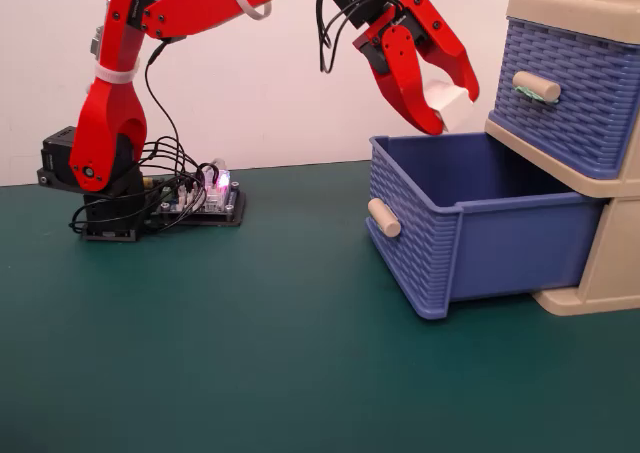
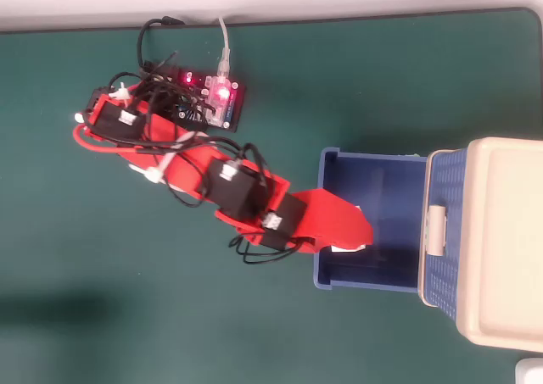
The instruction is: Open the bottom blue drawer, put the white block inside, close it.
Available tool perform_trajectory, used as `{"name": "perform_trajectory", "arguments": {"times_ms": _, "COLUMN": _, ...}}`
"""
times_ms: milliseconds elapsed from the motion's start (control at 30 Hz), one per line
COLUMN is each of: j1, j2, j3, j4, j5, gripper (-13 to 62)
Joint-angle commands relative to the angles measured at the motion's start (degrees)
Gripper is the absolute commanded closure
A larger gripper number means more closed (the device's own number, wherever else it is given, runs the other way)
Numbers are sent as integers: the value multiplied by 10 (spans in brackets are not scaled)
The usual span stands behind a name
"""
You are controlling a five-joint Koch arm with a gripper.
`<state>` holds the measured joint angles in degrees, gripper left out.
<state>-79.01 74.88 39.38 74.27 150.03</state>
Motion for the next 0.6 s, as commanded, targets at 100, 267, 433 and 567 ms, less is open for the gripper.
{"name": "perform_trajectory", "arguments": {"times_ms": 100, "j1": -14, "j2": -5, "j3": -33, "j4": -11, "j5": 7, "gripper": 177}}
{"name": "perform_trajectory", "arguments": {"times_ms": 267, "j1": -11, "j2": 7, "j3": -34, "j4": -3, "j5": 2, "gripper": 156}}
{"name": "perform_trajectory", "arguments": {"times_ms": 433, "j1": -6, "j2": 100, "j3": -31, "j4": 134, "j5": -25, "gripper": 157}}
{"name": "perform_trajectory", "arguments": {"times_ms": 567, "j1": 33, "j2": 116, "j3": -29, "j4": 335, "j5": -113, "gripper": 159}}
